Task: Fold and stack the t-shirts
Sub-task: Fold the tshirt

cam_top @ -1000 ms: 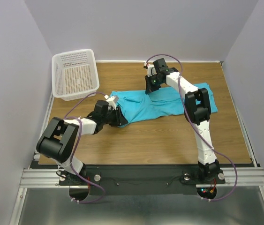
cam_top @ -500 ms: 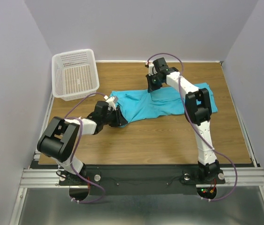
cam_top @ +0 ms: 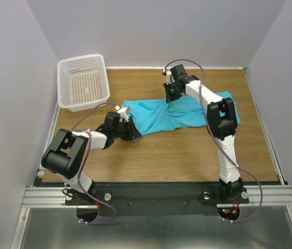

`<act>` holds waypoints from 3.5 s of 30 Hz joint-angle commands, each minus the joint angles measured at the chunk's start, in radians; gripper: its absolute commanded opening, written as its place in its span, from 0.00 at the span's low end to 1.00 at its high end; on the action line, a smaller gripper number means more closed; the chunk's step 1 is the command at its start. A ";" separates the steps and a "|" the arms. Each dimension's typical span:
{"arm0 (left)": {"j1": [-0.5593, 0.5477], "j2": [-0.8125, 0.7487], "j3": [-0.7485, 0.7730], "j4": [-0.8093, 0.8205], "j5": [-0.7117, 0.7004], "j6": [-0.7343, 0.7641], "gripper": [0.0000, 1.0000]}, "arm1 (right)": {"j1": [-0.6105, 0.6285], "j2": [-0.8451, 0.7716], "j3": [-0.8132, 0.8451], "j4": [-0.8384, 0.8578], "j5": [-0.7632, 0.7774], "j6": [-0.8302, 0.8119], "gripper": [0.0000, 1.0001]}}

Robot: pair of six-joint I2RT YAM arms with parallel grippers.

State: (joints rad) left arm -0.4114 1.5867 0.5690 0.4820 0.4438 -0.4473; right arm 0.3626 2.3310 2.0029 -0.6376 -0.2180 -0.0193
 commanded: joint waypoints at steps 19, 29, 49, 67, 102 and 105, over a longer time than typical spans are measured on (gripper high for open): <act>-0.001 -0.139 0.100 -0.008 -0.013 0.048 0.43 | -0.045 -0.238 -0.050 0.069 -0.035 -0.109 0.54; 0.005 -0.227 0.224 -0.227 -0.114 0.131 0.47 | -0.413 -0.620 -0.579 0.070 -0.305 -0.300 0.52; 0.042 -0.398 -0.204 0.047 -0.148 -0.212 0.55 | -0.880 -0.507 -0.678 0.119 -0.161 -0.188 0.60; 0.063 -0.333 -0.233 0.083 -0.162 -0.265 0.56 | -0.880 -0.420 -0.688 0.130 -0.205 -0.134 0.41; 0.066 -0.082 -0.152 0.041 -0.180 -0.289 0.34 | -0.881 -0.435 -0.711 0.168 -0.181 -0.145 0.01; 0.068 -0.053 -0.135 0.046 -0.185 -0.280 0.24 | -0.881 -0.446 -0.717 0.168 -0.176 -0.151 0.01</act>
State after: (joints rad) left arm -0.3447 1.4929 0.4152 0.5583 0.2977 -0.7559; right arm -0.5159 1.9213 1.2877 -0.5083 -0.4000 -0.1539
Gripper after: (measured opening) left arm 0.263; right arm 0.086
